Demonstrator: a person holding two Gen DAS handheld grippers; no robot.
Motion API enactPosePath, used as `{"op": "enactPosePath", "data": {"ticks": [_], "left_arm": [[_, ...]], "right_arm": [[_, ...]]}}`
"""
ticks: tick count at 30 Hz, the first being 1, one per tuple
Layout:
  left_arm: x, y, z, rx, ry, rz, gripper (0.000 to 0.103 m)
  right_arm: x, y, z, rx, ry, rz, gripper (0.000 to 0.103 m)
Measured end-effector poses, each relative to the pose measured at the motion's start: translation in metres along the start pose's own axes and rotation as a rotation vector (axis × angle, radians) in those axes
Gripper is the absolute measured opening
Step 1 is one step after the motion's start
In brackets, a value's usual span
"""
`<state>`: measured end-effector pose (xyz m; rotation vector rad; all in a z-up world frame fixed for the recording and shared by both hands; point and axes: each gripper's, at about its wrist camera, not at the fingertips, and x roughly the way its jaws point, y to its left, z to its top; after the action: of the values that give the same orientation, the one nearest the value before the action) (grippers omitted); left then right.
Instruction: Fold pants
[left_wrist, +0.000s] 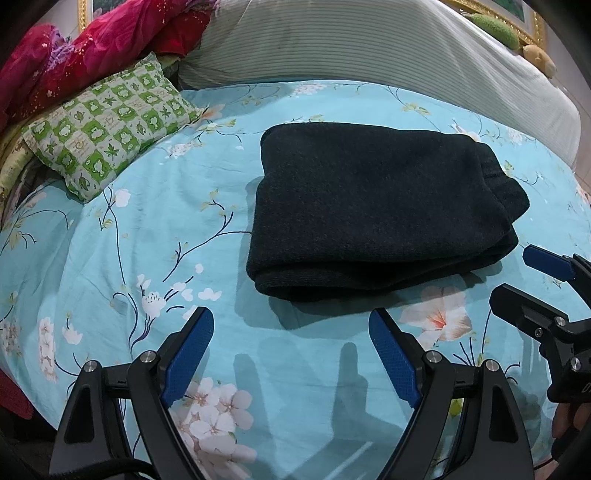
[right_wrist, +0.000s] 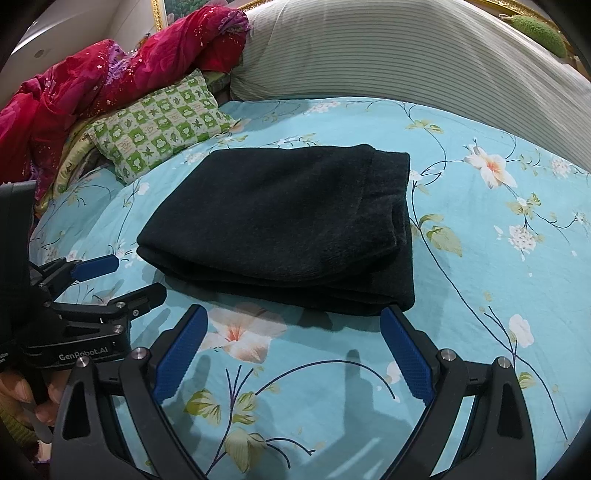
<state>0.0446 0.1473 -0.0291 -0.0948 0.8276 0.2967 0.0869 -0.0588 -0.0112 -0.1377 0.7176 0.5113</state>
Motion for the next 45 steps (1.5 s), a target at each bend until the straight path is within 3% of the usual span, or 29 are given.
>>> {"op": "enactPosePath", "data": {"ticks": [45], "left_arm": [[-0.010, -0.005, 0.004, 0.001, -0.015, 0.007, 0.087]], "right_arm": [[-0.011, -0.001, 0.005, 0.016, -0.019, 0.002, 0.095]]}}
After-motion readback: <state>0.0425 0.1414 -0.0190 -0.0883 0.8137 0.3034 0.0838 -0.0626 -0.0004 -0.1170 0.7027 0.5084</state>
